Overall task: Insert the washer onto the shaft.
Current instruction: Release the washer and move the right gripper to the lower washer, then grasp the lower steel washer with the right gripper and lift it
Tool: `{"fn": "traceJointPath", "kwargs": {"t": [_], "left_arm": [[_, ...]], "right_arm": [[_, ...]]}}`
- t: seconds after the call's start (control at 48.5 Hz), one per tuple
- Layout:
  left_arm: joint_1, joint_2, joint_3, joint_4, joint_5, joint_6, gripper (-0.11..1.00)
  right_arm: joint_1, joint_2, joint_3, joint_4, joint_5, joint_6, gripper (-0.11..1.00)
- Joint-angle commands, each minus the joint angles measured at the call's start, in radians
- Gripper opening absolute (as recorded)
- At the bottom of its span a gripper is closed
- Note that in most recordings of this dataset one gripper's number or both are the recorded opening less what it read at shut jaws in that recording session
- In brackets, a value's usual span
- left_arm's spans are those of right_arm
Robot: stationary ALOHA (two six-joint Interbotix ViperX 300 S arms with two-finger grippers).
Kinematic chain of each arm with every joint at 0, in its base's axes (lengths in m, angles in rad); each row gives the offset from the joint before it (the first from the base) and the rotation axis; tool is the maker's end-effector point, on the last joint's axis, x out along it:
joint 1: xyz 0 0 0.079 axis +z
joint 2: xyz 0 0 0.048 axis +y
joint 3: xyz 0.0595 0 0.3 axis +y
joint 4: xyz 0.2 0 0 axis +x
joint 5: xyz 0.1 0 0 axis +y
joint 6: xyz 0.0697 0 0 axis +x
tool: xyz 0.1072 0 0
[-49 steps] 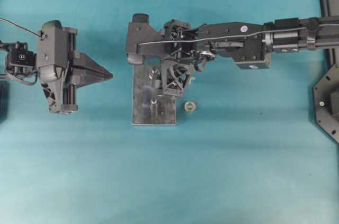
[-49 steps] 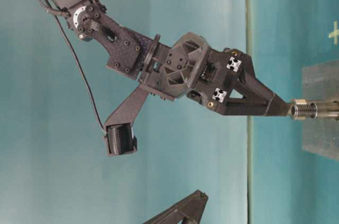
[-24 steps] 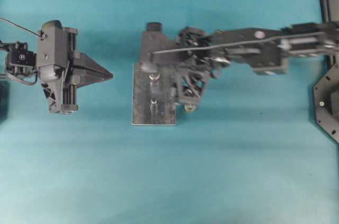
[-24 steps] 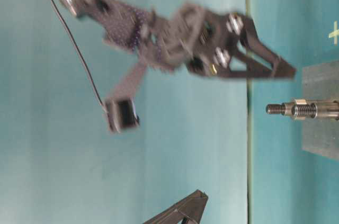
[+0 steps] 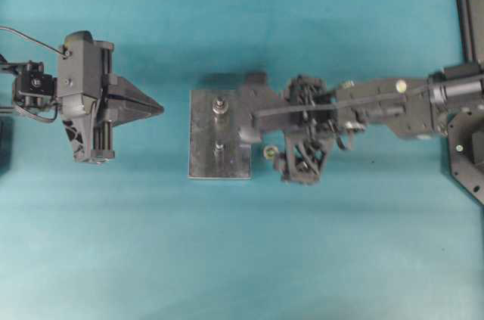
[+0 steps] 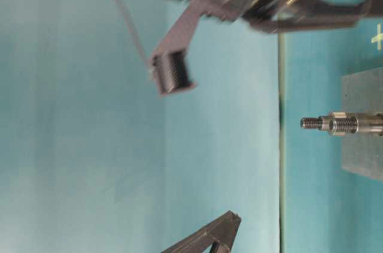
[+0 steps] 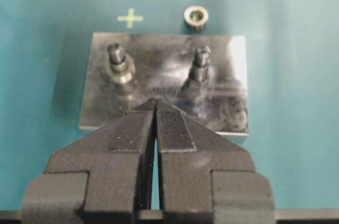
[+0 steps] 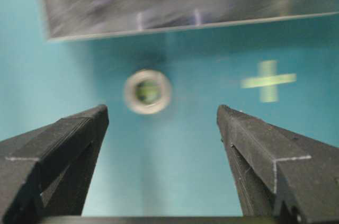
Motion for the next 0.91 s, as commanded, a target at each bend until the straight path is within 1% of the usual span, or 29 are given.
{"fn": "traceJointPath", "kwargs": {"t": [0.0, 0.103, 0.206, 0.659, 0.742, 0.886], "left_arm": [[0.002, 0.000, -0.015, 0.003, -0.015, 0.000, 0.00], [0.002, 0.008, -0.015, 0.003, -0.021, 0.000, 0.00], [0.002, 0.014, -0.017, 0.003, -0.026, 0.000, 0.00], [0.002, 0.034, -0.018, 0.003, -0.038, 0.000, 0.00], [0.002, 0.037, -0.018, 0.003, -0.041, 0.000, 0.00], [0.002, 0.040, -0.020, 0.002, -0.054, 0.000, 0.00]], "right_arm": [[0.003, -0.009, 0.011, 0.002, -0.046, 0.028, 0.87], [0.003, 0.015, 0.023, 0.002, -0.092, 0.048, 0.87], [0.003, 0.040, 0.023, 0.000, -0.112, 0.051, 0.87], [0.003, 0.084, 0.011, -0.002, -0.124, 0.057, 0.85], [0.003, 0.089, 0.005, 0.000, -0.124, 0.057, 0.82], [0.003, 0.091, 0.003, -0.002, -0.124, 0.055, 0.69]]}}
